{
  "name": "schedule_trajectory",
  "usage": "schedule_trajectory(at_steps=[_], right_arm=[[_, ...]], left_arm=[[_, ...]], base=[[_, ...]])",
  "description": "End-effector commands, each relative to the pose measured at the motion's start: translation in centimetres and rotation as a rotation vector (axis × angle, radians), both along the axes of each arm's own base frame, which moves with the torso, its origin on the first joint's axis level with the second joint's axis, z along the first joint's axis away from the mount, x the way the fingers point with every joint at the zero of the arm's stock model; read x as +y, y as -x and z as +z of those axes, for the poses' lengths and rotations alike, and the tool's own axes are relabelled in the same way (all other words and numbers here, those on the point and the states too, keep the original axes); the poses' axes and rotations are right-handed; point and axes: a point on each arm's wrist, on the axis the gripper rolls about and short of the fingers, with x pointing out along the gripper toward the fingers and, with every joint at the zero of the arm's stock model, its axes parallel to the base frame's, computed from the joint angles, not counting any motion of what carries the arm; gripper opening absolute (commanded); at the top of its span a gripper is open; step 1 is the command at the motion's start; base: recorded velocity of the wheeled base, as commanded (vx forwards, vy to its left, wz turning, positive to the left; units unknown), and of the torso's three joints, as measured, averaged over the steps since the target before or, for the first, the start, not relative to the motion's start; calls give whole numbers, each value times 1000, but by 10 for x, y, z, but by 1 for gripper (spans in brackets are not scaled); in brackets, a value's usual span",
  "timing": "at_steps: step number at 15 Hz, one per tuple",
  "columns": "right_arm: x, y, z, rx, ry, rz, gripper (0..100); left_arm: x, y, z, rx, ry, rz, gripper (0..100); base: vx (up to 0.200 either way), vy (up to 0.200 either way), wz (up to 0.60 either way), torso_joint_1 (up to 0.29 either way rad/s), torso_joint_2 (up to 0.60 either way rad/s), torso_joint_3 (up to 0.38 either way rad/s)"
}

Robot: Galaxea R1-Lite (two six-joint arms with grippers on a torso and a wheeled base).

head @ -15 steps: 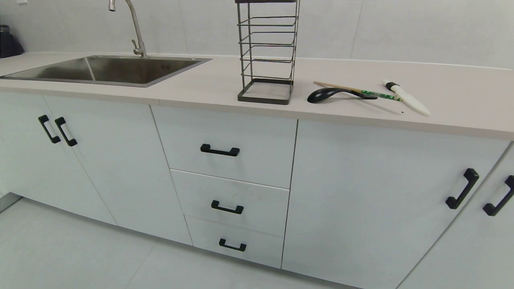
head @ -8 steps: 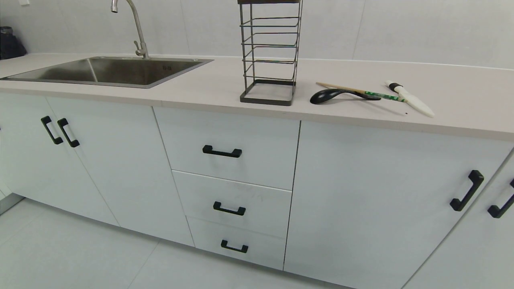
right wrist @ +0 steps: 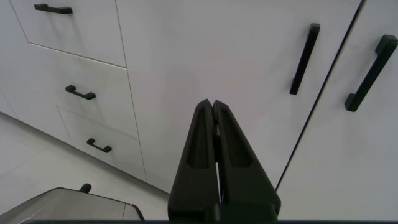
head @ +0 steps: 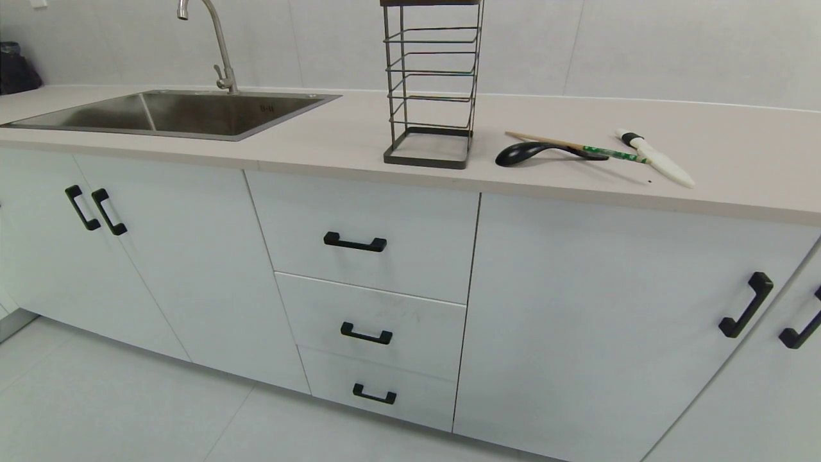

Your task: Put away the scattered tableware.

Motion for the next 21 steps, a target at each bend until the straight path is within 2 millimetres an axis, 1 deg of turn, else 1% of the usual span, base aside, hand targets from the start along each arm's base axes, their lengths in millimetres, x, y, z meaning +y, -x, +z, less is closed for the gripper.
schedule_trajectory(at_steps=[1,2,4,5,7,8,10,11,12,13,14,15,17,18,19,21], right_arm=[[0,0,0,1,1,1,0],[0,0,0,1,1,1,0],[0,0,0,1,1,1,0],[0,0,0,1,1,1,0],[0,0,0,1,1,1,0],[0,0,0,1,1,1,0],[0,0,0,1,1,1,0],[0,0,0,1,1,1,0],[0,0,0,1,1,1,0],[0,0,0,1,1,1,0],[0,0,0,1,1,1,0],[0,0,0,1,1,1,0],[0,0,0,1,1,1,0],[0,0,0,1,1,1,0],[0,0,0,1,1,1,0],[0,0,0,1,1,1,0]], left_arm=[[0,6,27,-215,-68,-9,100],[-2,11,41,-268,-83,-66,100],[-3,11,44,-197,-68,-109,100],[-2,6,50,-151,-45,-139,100],[-4,-4,51,-64,-51,-234,100],[-5,-16,50,33,-75,-282,100],[-6,-36,55,145,-147,-329,100],[-9,-49,60,190,-244,-414,100],[-9,-50,60,193,-251,-420,100],[-15,-69,60,250,-412,-520,100],[-16,-75,61,268,-447,-540,100],[-18,-87,62,302,-520,-536,100],[-20,-100,65,334,-606,-509,100],[-24,-107,68,322,-670,-547,100],[-31,-118,74,287,-788,-607,100],[-46,-138,85,201,-1046,-665,100]], base=[[0,0,0,0,0,0],[0,0,0,0,0,0],[0,0,0,0,0,0],[0,0,0,0,0,0],[0,0,0,0,0,0],[0,0,0,0,0,0],[0,0,0,0,0,0],[0,0,0,0,0,0],[0,0,0,0,0,0],[0,0,0,0,0,0],[0,0,0,0,0,0],[0,0,0,0,0,0],[0,0,0,0,0,0],[0,0,0,0,0,0],[0,0,0,0,0,0],[0,0,0,0,0,0]])
